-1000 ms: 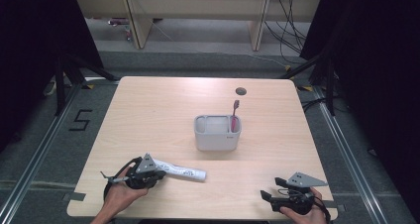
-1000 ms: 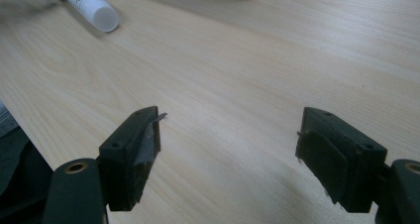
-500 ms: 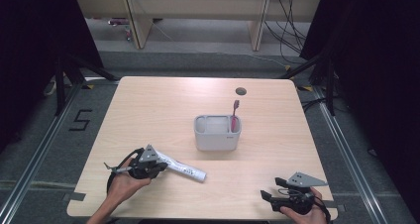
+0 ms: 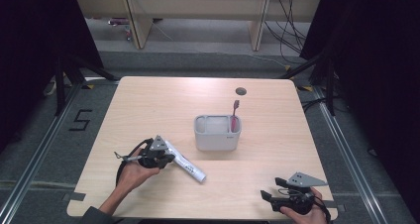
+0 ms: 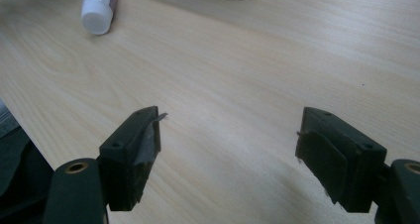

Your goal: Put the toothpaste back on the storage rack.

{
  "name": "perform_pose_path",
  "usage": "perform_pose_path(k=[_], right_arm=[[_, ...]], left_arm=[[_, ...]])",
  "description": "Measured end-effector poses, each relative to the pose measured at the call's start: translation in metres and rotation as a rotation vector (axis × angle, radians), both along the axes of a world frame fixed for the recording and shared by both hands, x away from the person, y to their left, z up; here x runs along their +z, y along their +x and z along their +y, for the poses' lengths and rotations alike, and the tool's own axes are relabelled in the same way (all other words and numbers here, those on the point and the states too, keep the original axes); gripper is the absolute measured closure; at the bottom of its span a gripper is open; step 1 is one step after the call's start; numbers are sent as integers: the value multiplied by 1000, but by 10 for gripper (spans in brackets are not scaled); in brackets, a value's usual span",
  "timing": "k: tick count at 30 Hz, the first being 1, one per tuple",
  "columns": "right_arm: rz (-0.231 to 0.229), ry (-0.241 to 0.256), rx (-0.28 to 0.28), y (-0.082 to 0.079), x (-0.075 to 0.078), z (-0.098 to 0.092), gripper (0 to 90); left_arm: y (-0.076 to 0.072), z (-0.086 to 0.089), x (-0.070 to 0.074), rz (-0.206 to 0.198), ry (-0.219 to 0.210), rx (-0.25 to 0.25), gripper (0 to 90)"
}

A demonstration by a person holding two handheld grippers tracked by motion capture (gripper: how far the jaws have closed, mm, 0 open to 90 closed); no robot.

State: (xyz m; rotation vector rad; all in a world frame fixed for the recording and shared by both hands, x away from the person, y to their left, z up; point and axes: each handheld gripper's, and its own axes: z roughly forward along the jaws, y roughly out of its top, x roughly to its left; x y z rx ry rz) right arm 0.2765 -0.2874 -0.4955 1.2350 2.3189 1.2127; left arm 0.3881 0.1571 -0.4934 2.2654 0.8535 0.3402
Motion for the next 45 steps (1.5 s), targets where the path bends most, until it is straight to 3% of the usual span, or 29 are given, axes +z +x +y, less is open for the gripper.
perform_pose_path(k=[1,2,6,8,12,14,15,21,26,30,32,39,42,43,45], right_arm=[[1,0,-1,0,0,0,251],[30,25,-11,-1,0,2,251],[19,9,-16,-1,0,1,251],[40,32,-18,-2,0,1,251],[24,23,-12,-1,0,0,252],[40,30,-16,-1,0,0,253],[34,30,-18,-1,0,1,252],[28,25,-17,-1,0,0,253],[26,23,-15,-1,0,-1,253],[2,9,-6,1,0,-2,253],[2,9,-7,1,0,-2,254],[16,17,-3,0,0,-1,253],[14,17,-2,0,0,-1,254],[37,34,-14,-1,0,1,254],[38,30,-15,-1,0,1,254]], left_arm=[[2,-1,0,1,-4,-2,896],[4,-2,0,4,-6,0,896],[11,-6,0,13,-8,3,896],[13,-8,0,17,-10,6,896],[17,-11,1,24,-11,6,896],[20,-11,1,29,-1,2,896],[20,-12,1,31,-16,9,896],[19,-8,2,96,-25,37,864],[16,-7,6,151,-82,107,758],[16,-8,9,184,-105,150,585],[17,-9,12,223,-120,170,462],[19,-21,20,316,-104,196,314],[22,-27,23,335,-78,207,269],[23,-30,23,359,-67,210,253],[26,-31,23,384,-45,199,221]])
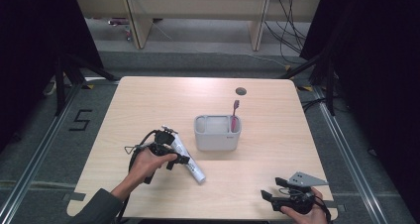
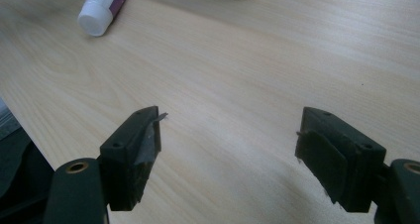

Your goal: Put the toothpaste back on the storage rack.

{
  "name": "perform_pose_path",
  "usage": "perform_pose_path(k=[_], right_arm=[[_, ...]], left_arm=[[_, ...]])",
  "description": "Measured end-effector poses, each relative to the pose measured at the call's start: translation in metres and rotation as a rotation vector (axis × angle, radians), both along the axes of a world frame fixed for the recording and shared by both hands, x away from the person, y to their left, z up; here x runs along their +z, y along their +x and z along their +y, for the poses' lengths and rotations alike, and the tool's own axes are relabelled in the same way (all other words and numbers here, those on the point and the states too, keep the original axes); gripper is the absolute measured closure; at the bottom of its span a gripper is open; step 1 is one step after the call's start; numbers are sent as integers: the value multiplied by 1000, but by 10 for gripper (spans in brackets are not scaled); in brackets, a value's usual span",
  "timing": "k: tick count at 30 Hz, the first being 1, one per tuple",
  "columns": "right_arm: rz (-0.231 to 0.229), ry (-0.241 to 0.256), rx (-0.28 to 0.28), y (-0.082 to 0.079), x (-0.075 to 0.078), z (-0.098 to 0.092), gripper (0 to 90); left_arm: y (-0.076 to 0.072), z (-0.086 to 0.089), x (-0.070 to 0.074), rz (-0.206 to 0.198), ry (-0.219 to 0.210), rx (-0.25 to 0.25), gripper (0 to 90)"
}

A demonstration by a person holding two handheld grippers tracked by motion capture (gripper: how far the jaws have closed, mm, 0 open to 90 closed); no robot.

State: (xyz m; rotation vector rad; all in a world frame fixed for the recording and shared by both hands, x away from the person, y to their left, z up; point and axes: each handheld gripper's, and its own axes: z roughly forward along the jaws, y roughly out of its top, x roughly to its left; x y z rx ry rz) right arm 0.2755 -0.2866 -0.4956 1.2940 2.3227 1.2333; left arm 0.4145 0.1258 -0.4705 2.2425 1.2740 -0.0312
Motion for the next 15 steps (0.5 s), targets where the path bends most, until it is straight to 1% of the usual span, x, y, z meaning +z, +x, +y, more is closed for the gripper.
perform_pose_path(k=[1,2,3,4,5,6,7,8,10,11,12,13,14,15], right_arm=[[2,4,1,0,0,0,253],[-21,-14,14,1,0,-2,254],[-26,-16,14,2,0,-2,254],[-24,-15,14,2,0,-2,254],[-3,-1,5,0,0,0,254],[-3,-1,5,0,0,0,254],[-38,-20,17,2,0,-2,254],[-38,-20,17,2,0,-2,254],[-37,-25,19,2,0,-2,254],[-21,-14,16,1,0,-2,254],[-21,-14,16,1,0,-2,254],[-26,-16,17,2,0,-2,254],[-32,-20,20,2,0,-2,256],[-33,-20,21,2,0,-2,256]], left_arm=[[1,-2,0,-5,10,6,222],[1,-5,-1,-10,0,29,221],[3,-5,0,-3,14,10,221],[4,-7,0,0,7,22,221],[5,-10,-1,11,10,25,219],[5,-10,-1,11,10,25,217],[6,-10,-1,9,26,13,217],[7,-12,-1,13,31,23,217],[8,-13,-2,13,40,21,217],[9,-14,-2,16,46,25,217],[10,-14,-4,10,50,26,217],[11,-14,-5,11,54,36,217],[12,-14,-6,14,58,35,214],[13,-14,-6,17,58,42,193]])
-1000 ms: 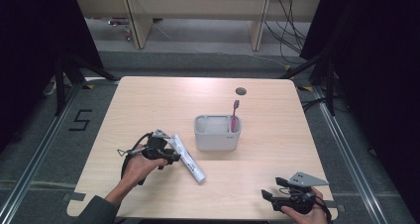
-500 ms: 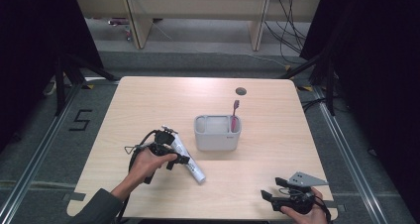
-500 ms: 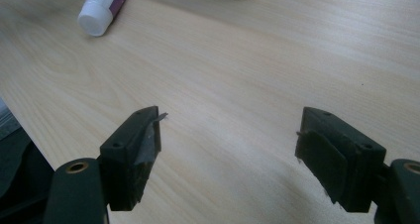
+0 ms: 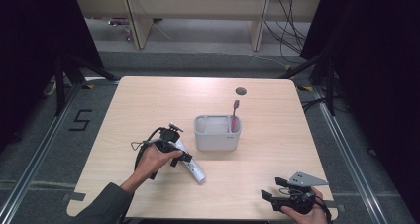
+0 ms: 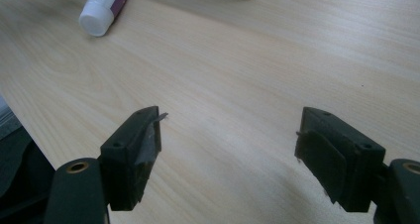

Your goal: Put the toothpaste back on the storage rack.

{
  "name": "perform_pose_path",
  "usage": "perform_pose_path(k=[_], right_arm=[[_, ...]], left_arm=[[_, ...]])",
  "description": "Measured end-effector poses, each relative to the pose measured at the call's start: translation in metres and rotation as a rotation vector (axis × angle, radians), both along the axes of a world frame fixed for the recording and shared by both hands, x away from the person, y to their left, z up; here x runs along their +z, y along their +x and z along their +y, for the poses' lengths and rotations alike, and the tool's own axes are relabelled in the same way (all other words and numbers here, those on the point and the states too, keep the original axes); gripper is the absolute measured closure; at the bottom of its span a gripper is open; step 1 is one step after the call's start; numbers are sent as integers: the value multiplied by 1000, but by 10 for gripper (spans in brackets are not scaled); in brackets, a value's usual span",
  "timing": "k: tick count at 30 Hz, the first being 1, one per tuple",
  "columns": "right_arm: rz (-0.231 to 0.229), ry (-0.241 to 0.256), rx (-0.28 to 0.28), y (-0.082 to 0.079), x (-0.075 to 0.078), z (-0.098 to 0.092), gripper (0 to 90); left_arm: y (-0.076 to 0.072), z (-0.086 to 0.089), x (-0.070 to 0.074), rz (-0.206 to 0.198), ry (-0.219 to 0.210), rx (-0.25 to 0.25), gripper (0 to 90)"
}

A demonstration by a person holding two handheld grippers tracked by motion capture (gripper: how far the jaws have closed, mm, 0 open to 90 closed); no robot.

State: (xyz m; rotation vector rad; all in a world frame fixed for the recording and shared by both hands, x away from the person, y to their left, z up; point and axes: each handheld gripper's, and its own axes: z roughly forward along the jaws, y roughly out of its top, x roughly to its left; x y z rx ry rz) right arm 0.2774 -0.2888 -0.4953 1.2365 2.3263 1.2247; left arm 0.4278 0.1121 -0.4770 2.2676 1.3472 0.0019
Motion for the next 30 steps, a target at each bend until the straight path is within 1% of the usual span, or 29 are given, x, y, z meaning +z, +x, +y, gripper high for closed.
perform_pose_path(k=[2,6,7,10,14,15,16,17,18,19,20,21,22,23,24,25,26,27,28,29,30], right_arm=[[0,0,-1,0,0,0,256],[4,2,3,0,0,0,256],[-3,-3,1,0,0,0,256],[-1,-2,1,0,0,0,256],[3,2,2,0,0,0,256],[-3,-4,-1,0,0,0,256],[-1,-2,-1,0,0,0,256],[-2,-2,-2,0,0,0,256],[2,1,0,0,0,0,256],[2,1,0,0,0,0,256],[2,2,0,0,0,0,256],[0,2,0,0,0,0,256],[1,3,0,0,0,0,256],[-5,0,1,0,0,-1,256],[-4,-3,0,0,1,-1,256],[-1,18,-9,0,0,0,257],[17,23,-17,-1,1,0,257],[-4,13,-10,0,1,-1,257],[-6,12,-12,0,1,-1,256],[11,25,-19,-1,1,0,256],[11,25,-19,-1,1,0,256]], left_arm=[[1,0,0,-11,2,4,193],[2,0,0,-11,7,11,200],[3,0,-1,-18,11,8,195],[4,-1,-2,-31,20,20,187],[3,0,-2,-28,36,9,199],[3,0,-2,-25,40,17,202],[2,0,-3,-28,46,16,203],[3,1,-3,-39,60,2,203],[2,0,-3,-34,64,5,206],[2,0,-4,-34,74,-6,206],[1,0,-4,-35,75,-10,213],[0,1,-4,-35,79,-14,224],[-1,1,-3,-25,82,-21,233],[-2,2,-3,-31,82,-28,247],[-2,3,-2,-25,86,-31,261],[-2,4,-1,-24,90,-38,286],[-2,5,0,-22,90,-42,301],[-2,6,0,-19,89,-46,320],[-2,7,0,-14,85,-45,328],[-3,8,0,-10,86,-49,331],[-3,8,0,1,88,-52,332]])
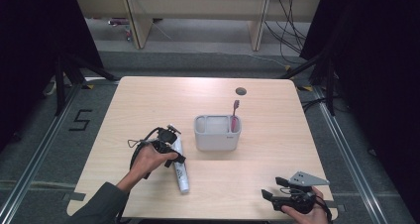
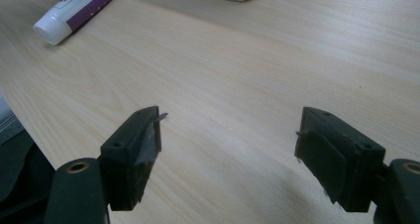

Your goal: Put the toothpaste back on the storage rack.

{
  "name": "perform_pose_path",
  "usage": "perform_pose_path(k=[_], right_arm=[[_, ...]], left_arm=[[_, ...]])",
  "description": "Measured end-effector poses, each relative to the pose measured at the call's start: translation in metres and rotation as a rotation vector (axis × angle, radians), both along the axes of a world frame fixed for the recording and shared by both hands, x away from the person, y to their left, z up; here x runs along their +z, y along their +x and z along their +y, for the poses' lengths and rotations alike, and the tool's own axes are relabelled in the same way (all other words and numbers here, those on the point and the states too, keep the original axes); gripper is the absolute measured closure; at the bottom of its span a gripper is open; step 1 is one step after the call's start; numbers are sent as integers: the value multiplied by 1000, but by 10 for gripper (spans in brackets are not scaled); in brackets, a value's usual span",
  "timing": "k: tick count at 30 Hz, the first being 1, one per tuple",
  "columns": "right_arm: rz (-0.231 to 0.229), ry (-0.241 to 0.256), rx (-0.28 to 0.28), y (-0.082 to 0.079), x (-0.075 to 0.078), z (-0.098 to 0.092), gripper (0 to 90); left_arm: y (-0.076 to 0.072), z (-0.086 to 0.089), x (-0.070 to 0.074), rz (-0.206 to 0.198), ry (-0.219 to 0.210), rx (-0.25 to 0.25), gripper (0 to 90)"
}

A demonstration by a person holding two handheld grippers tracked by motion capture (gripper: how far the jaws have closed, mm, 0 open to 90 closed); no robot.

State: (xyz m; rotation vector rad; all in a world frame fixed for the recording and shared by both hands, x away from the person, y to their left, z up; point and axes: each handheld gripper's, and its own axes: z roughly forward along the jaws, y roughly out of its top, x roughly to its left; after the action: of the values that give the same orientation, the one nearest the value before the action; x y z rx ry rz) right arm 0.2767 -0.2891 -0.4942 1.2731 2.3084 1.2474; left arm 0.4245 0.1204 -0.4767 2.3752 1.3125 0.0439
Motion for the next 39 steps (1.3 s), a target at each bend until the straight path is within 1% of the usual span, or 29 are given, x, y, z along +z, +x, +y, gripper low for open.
perform_pose_path(k=[1,2,4,6,7,8,9,10,11,15,16,18,19,21,22,23,24,25,26,28,30,32,33,34,35,36,37,38,39], right_arm=[[-17,-14,8,1,0,-1,256],[-17,-12,9,1,0,-1,257],[-15,-12,8,1,0,-1,256],[-17,-12,9,1,0,-1,256],[-14,-14,12,1,0,-1,257],[-14,-15,11,1,0,-1,257],[-14,-14,10,1,0,-1,257],[-14,-14,9,1,1,-1,257],[-14,-14,9,1,1,-2,257],[-12,-19,10,1,1,-2,257],[-12,-18,10,1,1,-2,257],[-4,-9,13,2,0,-1,257],[-9,-15,12,2,1,-1,257],[-4,-11,13,2,0,-1,257],[-1,-8,11,1,0,-1,257],[-6,1,10,2,0,0,257],[-2,3,9,1,0,0,257],[3,2,7,1,0,0,257],[-7,-9,13,2,0,-1,257],[-6,-9,12,2,0,-1,257],[-18,-8,9,2,0,0,257],[-18,-6,10,2,0,0,257],[5,1,8,2,0,1,258],[14,3,6,1,0,1,257],[19,5,7,1,0,1,257],[3,2,11,2,0,1,258],[3,2,9,2,0,1,257],[23,6,3,1,0,1,258],[23,6,3,1,0,1,258]], left_arm=[[-1,0,0,8,-5,8,337],[-1,1,-1,4,0,-10,341],[-2,1,-2,24,-1,-13,342],[-4,-1,-4,40,-6,-10,366],[-5,-1,-4,45,3,-27,382],[-5,-1,-5,39,22,-54,402],[-7,-3,-6,42,41,-59,424],[-8,-4,-7,39,69,-78,440],[-8,-4,-7,30,75,-89,447],[-11,-5,-6,46,78,-95,479],[-11,-4,-5,45,86,-111,483],[-11,-3,-4,46,89,-122,497],[-11,-3,-4,51,88,-126,500],[-13,-2,-2,56,90,-133,493],[-12,-1,-1,48,96,-155,485],[-15,-2,0,60,92,-137,474],[-15,-2,1,61,97,-143,459],[-15,-1,2,46,108,-170,453],[-18,-2,2,55,106,-154,457],[-19,-1,0,57,118,-166,482],[-19,-1,-1,60,110,-160,493],[-19,-1,-2,56,109,-163,510],[-17,-1,-2,44,118,-188,526],[-16,-1,-2,45,124,-198,540],[-16,-1,-2,47,128,-204,552],[-16,-1,-2,45,121,-204,561],[-15,-1,-2,48,121,-208,572],[-16,-2,-3,55,114,-193,578],[-15,-1,-2,45,124,-214,578]])
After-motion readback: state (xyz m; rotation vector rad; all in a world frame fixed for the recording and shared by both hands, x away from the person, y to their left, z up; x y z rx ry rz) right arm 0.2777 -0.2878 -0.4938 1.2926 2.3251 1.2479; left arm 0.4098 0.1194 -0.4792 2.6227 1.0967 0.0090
